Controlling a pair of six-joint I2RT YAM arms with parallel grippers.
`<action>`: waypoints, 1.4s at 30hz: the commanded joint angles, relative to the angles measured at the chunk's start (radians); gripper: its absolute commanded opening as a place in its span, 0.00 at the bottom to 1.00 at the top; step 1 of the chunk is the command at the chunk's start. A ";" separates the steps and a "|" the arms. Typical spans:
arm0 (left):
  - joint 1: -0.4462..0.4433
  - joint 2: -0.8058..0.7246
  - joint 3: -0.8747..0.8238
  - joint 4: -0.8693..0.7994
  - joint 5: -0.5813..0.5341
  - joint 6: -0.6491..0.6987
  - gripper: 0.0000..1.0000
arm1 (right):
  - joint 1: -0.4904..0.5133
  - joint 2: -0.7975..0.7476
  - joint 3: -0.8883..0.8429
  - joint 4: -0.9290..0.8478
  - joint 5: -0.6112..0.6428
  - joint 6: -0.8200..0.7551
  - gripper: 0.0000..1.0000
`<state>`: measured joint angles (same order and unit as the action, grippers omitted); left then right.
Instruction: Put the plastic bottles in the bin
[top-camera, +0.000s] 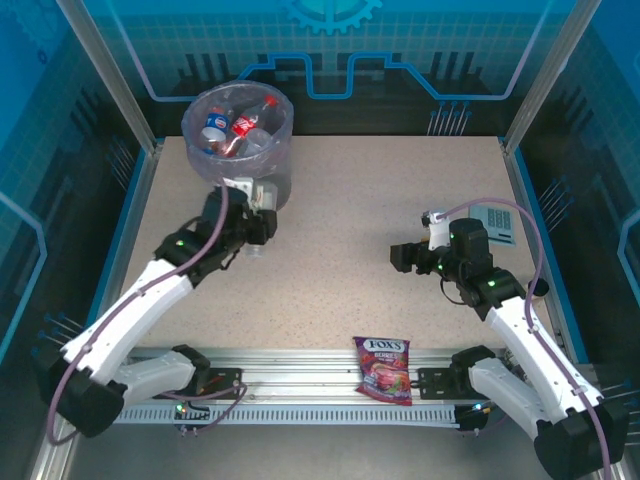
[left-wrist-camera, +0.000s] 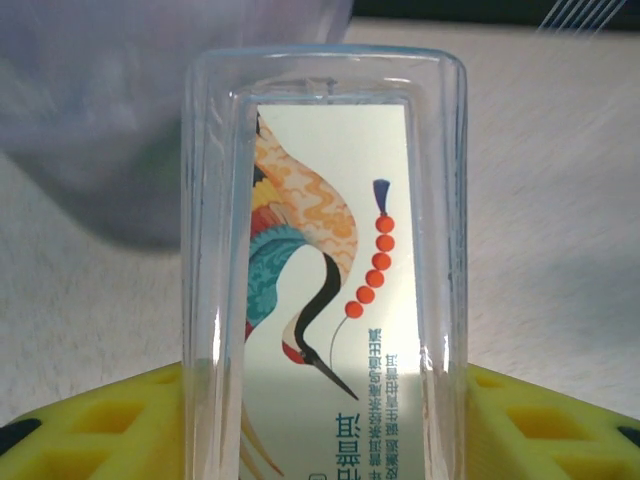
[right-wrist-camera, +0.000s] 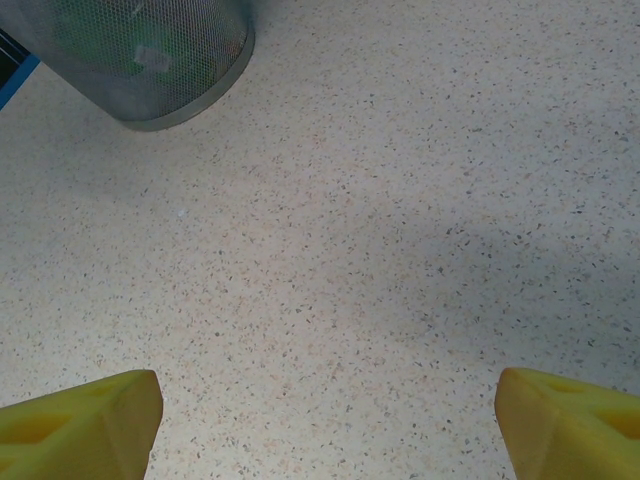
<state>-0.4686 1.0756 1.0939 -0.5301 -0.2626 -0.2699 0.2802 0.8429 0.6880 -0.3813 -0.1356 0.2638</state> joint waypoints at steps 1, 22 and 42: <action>0.060 -0.011 0.155 -0.111 0.069 0.097 0.52 | -0.015 0.007 0.013 0.018 -0.019 -0.008 0.87; 0.403 0.728 0.974 -0.084 0.183 0.113 0.46 | -0.015 -0.138 -0.003 -0.102 0.042 -0.015 0.87; 0.427 1.129 1.428 -0.546 0.230 0.209 0.46 | -0.013 -0.153 -0.014 -0.104 0.055 -0.023 0.88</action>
<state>-0.0586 2.1700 2.4973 -0.9730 -0.0875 -0.0772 0.2802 0.6903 0.6838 -0.4820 -0.0818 0.2493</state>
